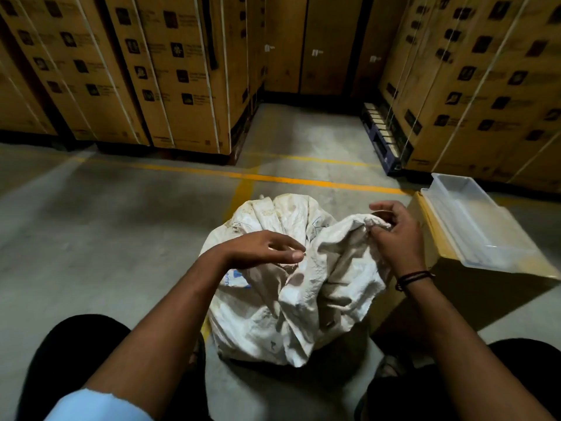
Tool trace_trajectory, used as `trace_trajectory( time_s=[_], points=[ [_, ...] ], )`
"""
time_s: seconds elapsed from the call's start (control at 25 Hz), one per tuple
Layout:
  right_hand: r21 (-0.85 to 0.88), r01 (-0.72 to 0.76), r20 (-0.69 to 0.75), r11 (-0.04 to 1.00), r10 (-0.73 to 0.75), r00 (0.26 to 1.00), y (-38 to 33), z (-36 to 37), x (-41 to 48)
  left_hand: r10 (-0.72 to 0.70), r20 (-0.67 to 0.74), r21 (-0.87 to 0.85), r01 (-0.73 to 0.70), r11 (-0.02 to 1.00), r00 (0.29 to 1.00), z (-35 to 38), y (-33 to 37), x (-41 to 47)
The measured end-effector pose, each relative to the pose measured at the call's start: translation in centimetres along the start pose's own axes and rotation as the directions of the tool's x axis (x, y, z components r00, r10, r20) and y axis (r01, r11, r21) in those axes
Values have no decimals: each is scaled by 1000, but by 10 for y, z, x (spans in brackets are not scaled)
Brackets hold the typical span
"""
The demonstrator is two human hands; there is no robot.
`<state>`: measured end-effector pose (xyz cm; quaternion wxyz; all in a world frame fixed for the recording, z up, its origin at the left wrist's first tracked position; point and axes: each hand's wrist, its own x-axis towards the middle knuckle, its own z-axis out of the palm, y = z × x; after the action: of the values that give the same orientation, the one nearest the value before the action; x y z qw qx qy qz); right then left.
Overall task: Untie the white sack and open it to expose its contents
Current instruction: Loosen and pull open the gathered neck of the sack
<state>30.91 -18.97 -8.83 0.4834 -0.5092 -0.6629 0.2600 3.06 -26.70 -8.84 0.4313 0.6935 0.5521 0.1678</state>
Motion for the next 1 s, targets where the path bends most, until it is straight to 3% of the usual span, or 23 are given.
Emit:
trace_trajectory(
  time_s=[0.08,0.2,0.28,0.44,0.52,0.6,0.68,0.76,0.84,0.92,1.0],
  points=[
    [-79,-8,-33,997,5,999,3,-5,-1,7,31,-54,-6,999,999,1,17,3],
    [-212,-5,-121,977,-22,992,7,-10,3,-42,168,57,33,998,985,8,43,12],
    [-258,15,-155,966,-56,986,11,-9,5,-66,184,162,36,986,981,18,53,22],
    [-257,58,-96,965,-85,992,17,-2,7,-19,-141,80,31,996,990,30,47,40],
    [-265,59,-86,962,-84,993,13,0,4,-51,-330,4,55,998,942,26,42,46],
    [-378,61,-122,924,-115,986,-1,2,-4,-82,-472,-30,77,997,878,19,40,53],
    [-514,182,-119,838,-280,953,-25,5,-18,-98,-580,-53,82,995,808,9,40,62],
    [-494,454,41,742,-502,864,-49,15,-35,-81,-635,-46,67,997,769,-4,42,71],
    [-405,623,271,669,-563,781,-57,34,-53,-25,-661,-11,24,1000,750,-15,46,78],
    [-454,621,398,639,-478,783,-51,50,-61,30,-718,22,-20,1000,695,-26,53,82],
    [-544,556,412,628,-378,829,-35,52,-53,46,-776,43,-20,999,629,-37,56,82]
  ],
)
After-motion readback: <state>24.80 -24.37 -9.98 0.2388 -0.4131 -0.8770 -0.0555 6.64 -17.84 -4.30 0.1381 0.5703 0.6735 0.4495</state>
